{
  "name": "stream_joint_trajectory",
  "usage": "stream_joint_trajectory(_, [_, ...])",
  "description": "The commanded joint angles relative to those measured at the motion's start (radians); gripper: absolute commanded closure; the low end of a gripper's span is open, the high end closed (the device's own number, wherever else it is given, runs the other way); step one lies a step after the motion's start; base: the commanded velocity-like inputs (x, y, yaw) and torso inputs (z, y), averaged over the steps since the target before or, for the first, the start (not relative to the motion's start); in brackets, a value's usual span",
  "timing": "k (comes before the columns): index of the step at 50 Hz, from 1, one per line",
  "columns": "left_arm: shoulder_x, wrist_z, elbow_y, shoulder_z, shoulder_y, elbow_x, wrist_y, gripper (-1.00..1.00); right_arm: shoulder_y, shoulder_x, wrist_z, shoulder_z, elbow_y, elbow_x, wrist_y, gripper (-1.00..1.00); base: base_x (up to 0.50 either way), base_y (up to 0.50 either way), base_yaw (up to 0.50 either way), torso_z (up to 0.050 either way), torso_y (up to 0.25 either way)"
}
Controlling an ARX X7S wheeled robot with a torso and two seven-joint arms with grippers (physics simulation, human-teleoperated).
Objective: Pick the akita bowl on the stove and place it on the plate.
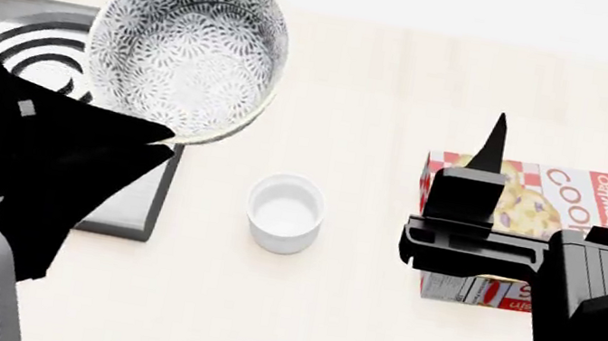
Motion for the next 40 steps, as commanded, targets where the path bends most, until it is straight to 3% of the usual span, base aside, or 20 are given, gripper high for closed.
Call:
stream_joint_trajectory(1, [-0.061, 0.038, 0.077, 0.061, 0.012, 0.071, 0.03, 1.0, 0.0, 0.002, 0.001, -0.003, 0.001, 0.001, -0.004, -1.0, 0.0, 0.0, 0.0, 0.0, 0.0])
stream_joint_trajectory(11, [-0.083, 0.038, 0.156, 0.109, 0.061, 0.088, 0.053, 1.0, 0.0, 0.005, 0.003, -0.006, 0.001, 0.002, -0.007, -1.0, 0.0, 0.0, 0.0, 0.0, 0.0])
stream_joint_trajectory(19, [-0.041, 0.018, 0.194, 0.108, 0.088, 0.044, 0.004, 1.0, 0.0, 0.007, 0.004, -0.008, 0.002, 0.003, -0.01, -1.0, 0.0, 0.0, 0.0, 0.0, 0.0])
stream_joint_trajectory(40, [0.057, -0.069, 0.18, 0.237, 0.197, 0.154, -0.028, 1.0, 0.0, 0.011, 0.005, -0.013, 0.003, 0.004, -0.017, -1.0, 0.0, 0.0, 0.0, 0.0, 0.0])
